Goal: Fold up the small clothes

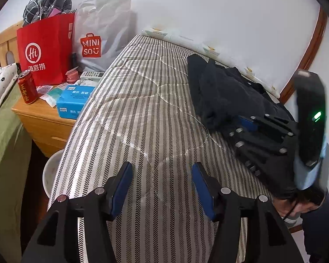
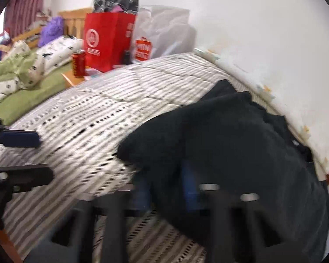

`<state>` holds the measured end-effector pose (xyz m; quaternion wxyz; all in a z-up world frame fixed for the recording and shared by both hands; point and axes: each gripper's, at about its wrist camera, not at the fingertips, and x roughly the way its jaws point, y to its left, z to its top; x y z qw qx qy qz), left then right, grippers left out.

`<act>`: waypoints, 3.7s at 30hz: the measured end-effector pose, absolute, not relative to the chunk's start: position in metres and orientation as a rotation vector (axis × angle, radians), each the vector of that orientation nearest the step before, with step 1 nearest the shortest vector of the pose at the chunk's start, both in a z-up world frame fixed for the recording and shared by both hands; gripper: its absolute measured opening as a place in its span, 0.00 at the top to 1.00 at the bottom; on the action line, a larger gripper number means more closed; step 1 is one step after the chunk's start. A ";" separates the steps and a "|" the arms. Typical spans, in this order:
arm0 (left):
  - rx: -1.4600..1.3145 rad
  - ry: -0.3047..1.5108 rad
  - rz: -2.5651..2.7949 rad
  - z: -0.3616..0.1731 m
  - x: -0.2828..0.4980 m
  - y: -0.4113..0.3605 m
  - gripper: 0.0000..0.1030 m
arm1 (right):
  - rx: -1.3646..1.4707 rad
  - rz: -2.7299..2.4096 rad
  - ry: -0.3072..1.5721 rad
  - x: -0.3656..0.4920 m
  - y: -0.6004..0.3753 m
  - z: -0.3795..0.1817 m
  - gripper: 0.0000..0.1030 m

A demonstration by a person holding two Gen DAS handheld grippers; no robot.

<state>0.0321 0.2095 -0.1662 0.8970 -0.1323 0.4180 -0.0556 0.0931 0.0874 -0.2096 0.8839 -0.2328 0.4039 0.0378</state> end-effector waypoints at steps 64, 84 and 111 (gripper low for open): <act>0.077 0.897 -0.553 -0.158 0.106 -0.105 0.37 | 0.201 -0.437 0.422 -0.008 -0.311 -0.084 0.89; 0.055 0.885 -0.587 -0.157 0.103 -0.140 0.50 | 0.290 -0.570 0.561 -0.079 -0.390 -0.115 0.60; -0.024 0.808 -0.386 -0.124 0.101 -0.057 0.85 | 0.271 -0.368 0.708 0.007 -0.333 -0.131 0.82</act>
